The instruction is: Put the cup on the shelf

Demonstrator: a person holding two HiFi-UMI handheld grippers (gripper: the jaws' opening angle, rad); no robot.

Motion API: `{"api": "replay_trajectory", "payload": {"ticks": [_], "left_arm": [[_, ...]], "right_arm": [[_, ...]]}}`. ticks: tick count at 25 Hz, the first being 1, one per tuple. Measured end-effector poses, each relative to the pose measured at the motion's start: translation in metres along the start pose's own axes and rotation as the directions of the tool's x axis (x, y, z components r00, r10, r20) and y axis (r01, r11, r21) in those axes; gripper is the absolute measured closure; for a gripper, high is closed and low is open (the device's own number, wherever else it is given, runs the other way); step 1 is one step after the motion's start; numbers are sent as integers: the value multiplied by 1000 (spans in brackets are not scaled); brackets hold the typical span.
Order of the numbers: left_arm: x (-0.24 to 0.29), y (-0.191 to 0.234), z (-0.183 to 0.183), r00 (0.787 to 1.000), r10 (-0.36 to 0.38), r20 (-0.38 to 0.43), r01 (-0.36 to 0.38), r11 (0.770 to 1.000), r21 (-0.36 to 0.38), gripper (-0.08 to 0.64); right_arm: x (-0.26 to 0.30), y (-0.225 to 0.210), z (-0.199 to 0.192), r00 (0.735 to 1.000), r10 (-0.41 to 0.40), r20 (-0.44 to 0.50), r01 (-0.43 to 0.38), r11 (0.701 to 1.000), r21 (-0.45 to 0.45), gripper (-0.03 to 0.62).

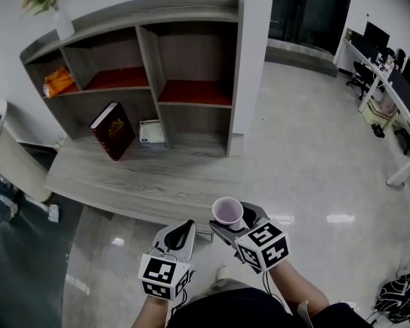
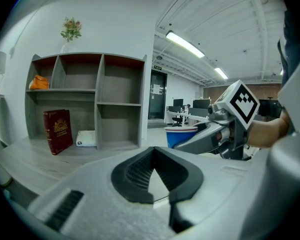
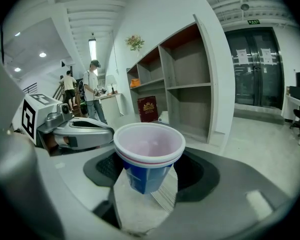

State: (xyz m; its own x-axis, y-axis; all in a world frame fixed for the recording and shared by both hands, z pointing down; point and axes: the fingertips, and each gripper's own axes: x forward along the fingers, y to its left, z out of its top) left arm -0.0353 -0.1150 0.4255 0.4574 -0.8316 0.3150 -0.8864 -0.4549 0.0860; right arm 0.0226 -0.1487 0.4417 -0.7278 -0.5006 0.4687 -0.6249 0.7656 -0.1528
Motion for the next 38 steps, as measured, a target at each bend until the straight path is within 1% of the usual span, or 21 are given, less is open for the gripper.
{"api": "replay_trajectory", "payload": {"ticks": [5,7,8,11,13,19,24,27,30,34,38], "left_arm": [[27,3,9,1000,-18,-15,18,999,-40,568],[36,5,13,1000,-14,-13,13,998,-58,568],[40,6,14,1000,-5,-11,5,998,-56,568],[51,9,18,999,31,-15,-31,999,-13,568],[55,11,20,999,45,-11,-45,999,2,568],[58,26,32,997,81,15,-81,997,3,568],[63,48,40,994,98,39,-98,995,-7,568],[71,62,48,994,89,57,-88,996,-17,568],[79,75,60,996,66,62,-66,998,1,568],[87,100,79,996,34,77,-36,999,26,568],[94,133,94,996,17,83,-21,999,41,568]], "right_arm": [[13,-18,10,999,40,-2,-40,999,-14,287],[17,-24,14,999,54,-3,-54,998,-24,287],[18,-27,16,998,60,-2,-60,998,-30,287],[22,-36,24,997,73,4,-73,996,-50,287],[24,-40,29,997,79,7,-79,995,-57,287],[34,-44,49,996,93,12,-91,992,-87,287],[43,-47,69,996,89,19,-87,992,-92,287],[52,-49,87,997,75,23,-72,991,-115,287],[63,-53,111,998,57,37,-52,990,-131,287],[85,-59,141,998,33,58,-26,993,-115,287],[112,-61,165,998,11,55,-5,994,-112,287]]}}
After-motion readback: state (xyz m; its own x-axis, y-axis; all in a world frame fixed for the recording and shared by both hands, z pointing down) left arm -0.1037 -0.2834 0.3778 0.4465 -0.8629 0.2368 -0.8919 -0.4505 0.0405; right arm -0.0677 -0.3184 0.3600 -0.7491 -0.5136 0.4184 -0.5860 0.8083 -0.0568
